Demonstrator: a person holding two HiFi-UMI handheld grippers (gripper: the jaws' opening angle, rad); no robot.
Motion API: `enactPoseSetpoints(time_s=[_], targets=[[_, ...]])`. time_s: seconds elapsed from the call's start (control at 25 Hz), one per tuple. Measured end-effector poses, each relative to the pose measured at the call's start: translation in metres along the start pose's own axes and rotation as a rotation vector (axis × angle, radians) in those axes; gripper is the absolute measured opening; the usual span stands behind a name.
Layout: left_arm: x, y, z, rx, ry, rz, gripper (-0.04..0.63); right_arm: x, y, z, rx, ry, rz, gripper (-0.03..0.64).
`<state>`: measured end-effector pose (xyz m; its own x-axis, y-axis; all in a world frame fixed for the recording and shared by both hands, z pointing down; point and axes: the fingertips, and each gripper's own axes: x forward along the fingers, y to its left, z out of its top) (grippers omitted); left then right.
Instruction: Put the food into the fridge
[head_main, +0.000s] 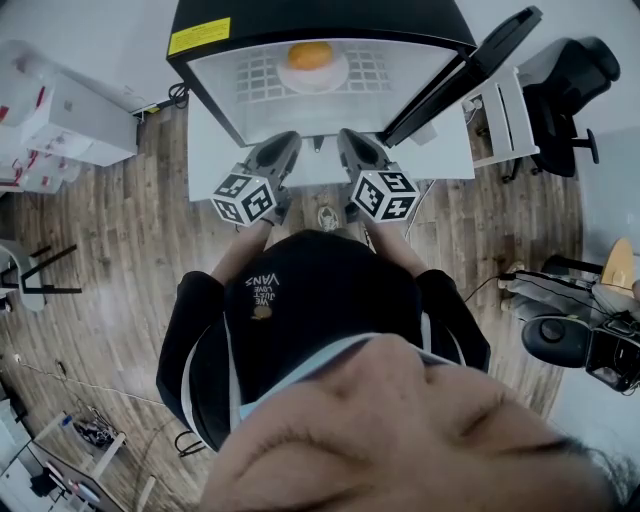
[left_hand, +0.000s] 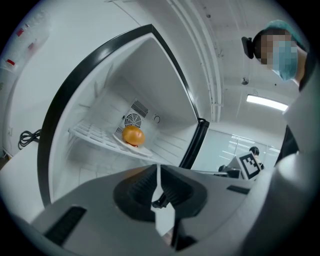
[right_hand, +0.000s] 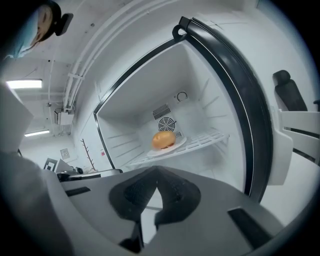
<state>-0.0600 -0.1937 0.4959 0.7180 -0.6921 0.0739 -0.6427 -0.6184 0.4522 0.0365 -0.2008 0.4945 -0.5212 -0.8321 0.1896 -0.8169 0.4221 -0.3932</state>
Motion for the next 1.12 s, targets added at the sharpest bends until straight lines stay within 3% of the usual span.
enactPoseSetpoints(time_s=[1.12], targets=[[-0.037,-0.015,-0.027,-0.020,0.037,-0.014,0.032,-0.029,0.020,-0.027,-0.002,0.018,-0.044,0.012]])
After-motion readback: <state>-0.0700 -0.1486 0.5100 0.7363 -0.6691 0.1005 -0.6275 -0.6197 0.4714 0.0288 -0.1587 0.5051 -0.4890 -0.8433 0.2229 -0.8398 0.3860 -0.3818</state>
